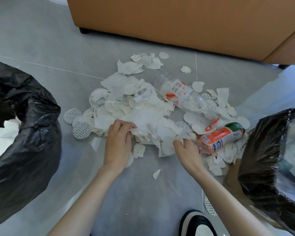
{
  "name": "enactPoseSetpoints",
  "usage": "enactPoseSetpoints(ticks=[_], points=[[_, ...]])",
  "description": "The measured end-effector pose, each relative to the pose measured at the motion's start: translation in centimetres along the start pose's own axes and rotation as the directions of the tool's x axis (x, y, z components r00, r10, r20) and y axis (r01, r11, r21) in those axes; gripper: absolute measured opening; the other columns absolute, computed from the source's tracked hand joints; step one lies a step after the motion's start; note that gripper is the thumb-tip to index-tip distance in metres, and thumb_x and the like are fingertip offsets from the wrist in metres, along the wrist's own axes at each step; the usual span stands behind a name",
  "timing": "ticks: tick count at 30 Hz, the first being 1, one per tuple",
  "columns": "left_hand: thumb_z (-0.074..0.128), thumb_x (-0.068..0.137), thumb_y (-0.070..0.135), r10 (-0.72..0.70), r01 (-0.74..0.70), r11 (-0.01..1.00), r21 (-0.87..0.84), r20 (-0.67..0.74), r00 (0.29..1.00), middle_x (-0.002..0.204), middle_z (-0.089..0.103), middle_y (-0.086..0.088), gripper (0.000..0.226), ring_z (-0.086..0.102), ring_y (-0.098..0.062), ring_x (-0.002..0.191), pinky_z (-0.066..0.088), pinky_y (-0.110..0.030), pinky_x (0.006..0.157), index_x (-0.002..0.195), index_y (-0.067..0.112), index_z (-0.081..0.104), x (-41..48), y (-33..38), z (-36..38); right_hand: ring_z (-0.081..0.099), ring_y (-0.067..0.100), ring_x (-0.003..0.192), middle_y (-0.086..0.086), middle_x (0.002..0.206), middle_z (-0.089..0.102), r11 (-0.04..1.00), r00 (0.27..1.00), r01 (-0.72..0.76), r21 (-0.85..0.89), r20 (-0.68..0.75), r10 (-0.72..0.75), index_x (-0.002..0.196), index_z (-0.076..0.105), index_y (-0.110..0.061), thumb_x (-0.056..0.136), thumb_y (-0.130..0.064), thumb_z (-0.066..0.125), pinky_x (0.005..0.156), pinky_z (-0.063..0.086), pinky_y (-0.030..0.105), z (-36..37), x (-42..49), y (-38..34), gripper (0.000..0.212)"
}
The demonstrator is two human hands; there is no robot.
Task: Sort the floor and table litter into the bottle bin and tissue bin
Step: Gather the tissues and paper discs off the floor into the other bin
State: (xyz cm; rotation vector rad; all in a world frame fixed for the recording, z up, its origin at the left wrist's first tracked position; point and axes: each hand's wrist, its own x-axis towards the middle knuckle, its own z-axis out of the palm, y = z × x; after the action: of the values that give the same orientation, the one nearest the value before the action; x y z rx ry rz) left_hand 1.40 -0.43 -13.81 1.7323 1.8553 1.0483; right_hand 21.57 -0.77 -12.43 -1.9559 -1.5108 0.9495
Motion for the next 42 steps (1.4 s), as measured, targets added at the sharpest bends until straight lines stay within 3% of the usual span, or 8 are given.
enactPoseSetpoints(ticks=[3, 6, 13, 18, 22, 26, 32, 42], points=[[0.051, 0.088, -0.007, 0.008, -0.007, 0.999, -0.033, 0.022, 1.000, 0.100, 0.044, 0.008, 0.032, 0.048, -0.005, 0.088, 0.034, 0.000, 0.078, 0.103, 0.014, 0.070, 0.1, 0.1, -0.4, 0.049, 0.012, 0.066, -0.003, 0.075, 0.052, 0.996, 0.993, -0.025, -0.087, 0.116, 0.035, 0.082, 0.051, -0.017, 0.087, -0.012, 0.051, 0.054, 0.038, 0.018, 0.5, 0.1, 0.5, 0.008], [0.052, 0.088, -0.007, -0.029, 0.030, 0.997, -0.066, 0.025, 0.999, 0.102, 0.045, 0.005, 0.032, 0.046, 0.000, 0.085, 0.036, 0.000, 0.078, 0.101, 0.014, 0.073, 0.1, 0.5, -1.0, 0.058, 0.022, 0.084, 0.004, 0.091, 0.062, 0.994, 0.992, -0.053, -0.093, 0.110, 0.063, 0.105, 0.056, -0.011, 0.085, -0.009, 0.052, 0.064, 0.042, 0.028, 0.5, -0.3, 0.7, 0.021], [0.054, 0.084, -0.012, 0.045, -0.078, 0.986, -0.147, -0.219, 0.975, 0.099, 0.048, 0.002, 0.037, 0.048, 0.002, 0.086, 0.037, -0.004, 0.081, 0.096, 0.017, 0.074, 1.6, 4.0, -4.8, 0.046, 0.018, 0.067, -0.001, 0.076, 0.049, 0.989, 0.998, -0.006, 0.148, -0.063, 0.015, 0.083, 0.046, -0.008, 0.085, -0.012, 0.049, 0.058, 0.035, 0.031, -2.2, -0.9, -4.2, 0.005], [0.054, 0.080, -0.015, 0.141, -0.187, 0.974, -0.126, -0.305, 0.942, 0.099, 0.048, 0.000, 0.038, 0.048, -0.002, 0.088, 0.037, -0.005, 0.080, 0.094, 0.014, 0.074, 2.9, 7.0, -8.8, 0.057, 0.017, 0.075, 0.000, 0.084, 0.063, 0.951, 0.998, 0.047, 0.307, -0.057, -0.030, 0.097, 0.058, -0.011, 0.088, -0.015, 0.048, 0.062, 0.042, 0.028, -3.9, -2.0, -10.2, 0.014], [0.055, 0.083, -0.012, 0.080, -0.149, 0.971, -0.187, -0.330, 0.941, 0.098, 0.052, 0.000, 0.037, 0.050, 0.006, 0.085, 0.038, -0.005, 0.075, 0.095, 0.018, 0.073, 3.2, 8.5, -12.4, 0.059, 0.022, 0.073, 0.006, 0.081, 0.063, 0.910, 0.997, 0.011, 0.415, 0.064, -0.041, 0.089, 0.058, -0.008, 0.091, -0.011, 0.049, 0.060, 0.047, 0.024, -4.7, -3.3, -14.5, 0.010], [0.056, 0.086, -0.005, -0.035, -0.073, 0.959, -0.273, -0.372, 0.928, 0.099, 0.055, 0.000, 0.036, 0.051, 0.004, 0.082, 0.042, -0.009, 0.072, 0.096, 0.026, 0.071, 3.0, 9.6, -16.8, 0.063, 0.023, 0.086, 0.009, 0.094, 0.067, 0.858, 0.973, -0.037, 0.513, 0.214, -0.086, 0.096, 0.062, -0.008, 0.091, -0.006, 0.050, 0.078, 0.054, 0.034, -4.5, -4.5, -18.4, 0.013], [0.058, 0.089, 0.004, -0.108, -0.032, 0.961, -0.276, -0.478, 0.872, 0.100, 0.056, 0.003, 0.030, 0.051, 0.009, 0.084, 0.040, -0.006, 0.072, 0.094, 0.032, 0.070, 1.8, 9.5, -23.5, 0.058, 0.018, 0.081, 0.011, 0.087, 0.059, 0.808, 0.928, -0.031, 0.588, 0.317, -0.195, 0.090, 0.058, -0.003, 0.091, -0.006, 0.053, 0.070, 0.056, 0.026, -2.6, -6.9, -25.5, 0.006], [0.058, 0.090, 0.010, -0.144, -0.034, 0.966, -0.254, -0.650, 0.746, 0.104, 0.057, 0.008, 0.024, 0.050, 0.010, 0.093, 0.042, -0.005, 0.072, 0.093, 0.031, 0.069, -0.6, 6.9, -33.5, 0.061, 0.017, 0.083, 0.011, 0.093, 0.061, 0.727, 0.764, -0.090, 0.681, 0.516, -0.388, 0.101, 0.056, -0.004, 0.092, -0.006, 0.054, 0.079, 0.056, 0.031, 2.6, -10.5, -35.3, 0.009]])
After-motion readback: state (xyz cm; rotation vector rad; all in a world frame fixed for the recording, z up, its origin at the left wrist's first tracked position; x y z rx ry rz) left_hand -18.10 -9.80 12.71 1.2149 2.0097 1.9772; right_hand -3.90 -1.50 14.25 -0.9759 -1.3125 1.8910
